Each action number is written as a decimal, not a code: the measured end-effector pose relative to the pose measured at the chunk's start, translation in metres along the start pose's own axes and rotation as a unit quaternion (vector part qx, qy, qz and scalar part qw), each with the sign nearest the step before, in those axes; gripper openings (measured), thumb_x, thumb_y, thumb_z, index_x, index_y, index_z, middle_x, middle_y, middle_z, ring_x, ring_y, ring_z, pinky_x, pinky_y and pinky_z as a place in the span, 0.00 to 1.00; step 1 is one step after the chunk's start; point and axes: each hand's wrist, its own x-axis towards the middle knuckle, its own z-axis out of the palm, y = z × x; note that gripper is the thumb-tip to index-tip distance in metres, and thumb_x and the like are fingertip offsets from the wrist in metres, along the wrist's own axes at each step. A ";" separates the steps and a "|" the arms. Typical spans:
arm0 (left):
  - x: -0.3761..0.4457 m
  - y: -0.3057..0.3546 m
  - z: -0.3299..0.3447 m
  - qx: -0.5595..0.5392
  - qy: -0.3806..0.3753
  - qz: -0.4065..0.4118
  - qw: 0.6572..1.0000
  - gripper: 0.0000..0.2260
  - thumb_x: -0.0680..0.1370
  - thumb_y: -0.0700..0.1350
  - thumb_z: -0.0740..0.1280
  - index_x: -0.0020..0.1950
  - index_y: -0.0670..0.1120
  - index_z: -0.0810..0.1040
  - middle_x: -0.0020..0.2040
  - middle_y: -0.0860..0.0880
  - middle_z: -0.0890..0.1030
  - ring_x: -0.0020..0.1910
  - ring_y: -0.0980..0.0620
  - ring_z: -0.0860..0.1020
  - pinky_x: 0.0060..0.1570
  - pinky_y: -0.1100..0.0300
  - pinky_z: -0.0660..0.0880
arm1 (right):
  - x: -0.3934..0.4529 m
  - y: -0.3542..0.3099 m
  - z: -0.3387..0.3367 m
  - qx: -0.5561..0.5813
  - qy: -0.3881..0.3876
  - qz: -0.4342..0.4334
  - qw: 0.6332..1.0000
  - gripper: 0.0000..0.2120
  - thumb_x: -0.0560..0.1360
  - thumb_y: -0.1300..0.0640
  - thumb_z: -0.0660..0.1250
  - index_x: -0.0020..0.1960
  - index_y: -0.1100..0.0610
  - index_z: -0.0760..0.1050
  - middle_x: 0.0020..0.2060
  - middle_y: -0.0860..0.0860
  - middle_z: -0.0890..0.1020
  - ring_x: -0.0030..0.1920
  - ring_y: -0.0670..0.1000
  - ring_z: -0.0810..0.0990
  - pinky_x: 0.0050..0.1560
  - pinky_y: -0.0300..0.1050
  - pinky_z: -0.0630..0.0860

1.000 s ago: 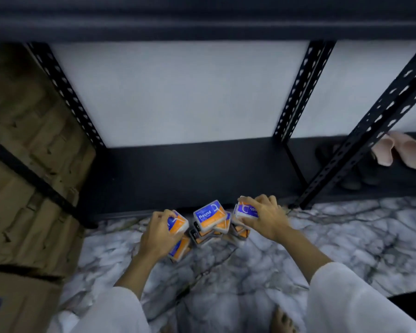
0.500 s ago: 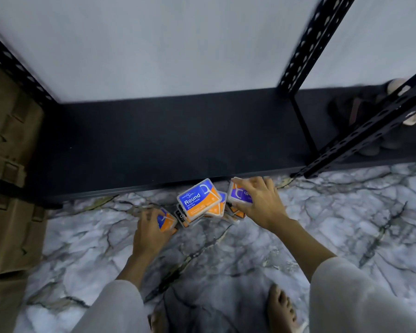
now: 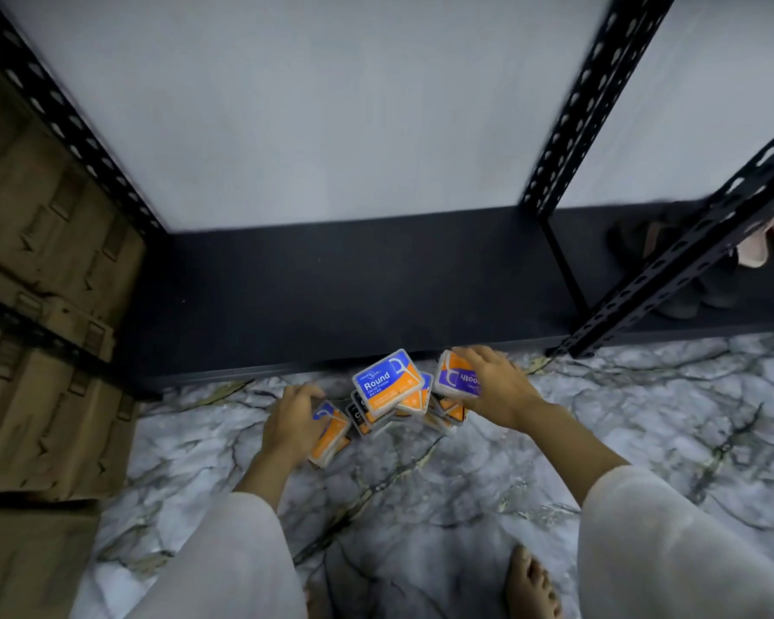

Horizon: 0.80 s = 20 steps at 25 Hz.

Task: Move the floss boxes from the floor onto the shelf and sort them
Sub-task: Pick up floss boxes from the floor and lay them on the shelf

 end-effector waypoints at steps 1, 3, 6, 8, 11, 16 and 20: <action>-0.005 0.007 -0.011 -0.001 0.006 0.007 1.000 0.09 0.75 0.44 0.68 0.53 0.54 0.74 0.58 0.50 0.73 0.55 0.47 0.77 0.52 0.49 0.76 | -0.005 -0.004 -0.007 0.000 -0.004 -0.002 1.000 0.35 0.73 0.49 0.70 0.74 0.50 0.57 0.71 0.52 0.65 0.69 0.55 0.64 0.67 0.55 0.66; -0.015 0.024 -0.034 0.012 0.030 0.024 0.999 0.06 0.76 0.45 0.66 0.51 0.53 0.74 0.55 0.50 0.74 0.53 0.47 0.77 0.52 0.48 0.75 | -0.015 -0.013 -0.026 -0.012 -0.004 -0.006 1.000 0.31 0.74 0.53 0.68 0.73 0.51 0.60 0.70 0.53 0.66 0.68 0.56 0.66 0.66 0.55 0.67; -0.038 0.055 -0.071 0.035 0.055 0.049 0.997 0.08 0.76 0.46 0.65 0.55 0.51 0.75 0.55 0.50 0.76 0.55 0.47 0.77 0.54 0.51 0.75 | -0.038 -0.029 -0.060 -0.007 -0.008 -0.003 1.000 0.25 0.76 0.55 0.65 0.72 0.52 0.64 0.67 0.54 0.70 0.66 0.56 0.70 0.64 0.53 0.70; -0.056 0.080 -0.098 0.059 0.060 0.065 0.994 0.09 0.77 0.47 0.64 0.57 0.52 0.75 0.56 0.51 0.77 0.55 0.48 0.77 0.53 0.54 0.73 | -0.054 -0.039 -0.085 0.017 -0.008 -0.007 1.000 0.22 0.77 0.54 0.65 0.70 0.53 0.67 0.65 0.54 0.73 0.63 0.55 0.73 0.62 0.50 0.73; -0.089 0.117 -0.134 0.085 0.039 0.093 0.991 0.08 0.77 0.51 0.63 0.55 0.54 0.76 0.56 0.53 0.79 0.55 0.49 0.77 0.54 0.54 0.73 | -0.083 -0.057 -0.118 0.017 0.002 -0.021 1.000 0.19 0.77 0.53 0.65 0.67 0.54 0.70 0.61 0.55 0.77 0.59 0.54 0.76 0.59 0.49 0.74; -0.140 0.177 -0.189 0.132 0.021 0.152 0.979 0.11 0.76 0.55 0.64 0.55 0.53 0.76 0.57 0.53 0.79 0.55 0.50 0.78 0.58 0.51 0.74 | -0.128 -0.078 -0.176 0.001 0.025 -0.035 0.999 0.17 0.77 0.51 0.65 0.64 0.53 0.72 0.60 0.55 0.76 0.58 0.55 0.76 0.60 0.51 0.74; -0.173 0.228 -0.226 0.141 0.044 0.208 0.967 0.14 0.77 0.55 0.64 0.60 0.52 0.75 0.60 0.50 0.78 0.56 0.48 0.77 0.58 0.52 0.73 | -0.163 -0.090 -0.230 -0.002 0.061 -0.048 0.997 0.18 0.77 0.50 0.64 0.65 0.54 0.71 0.61 0.55 0.75 0.58 0.55 0.76 0.61 0.51 0.74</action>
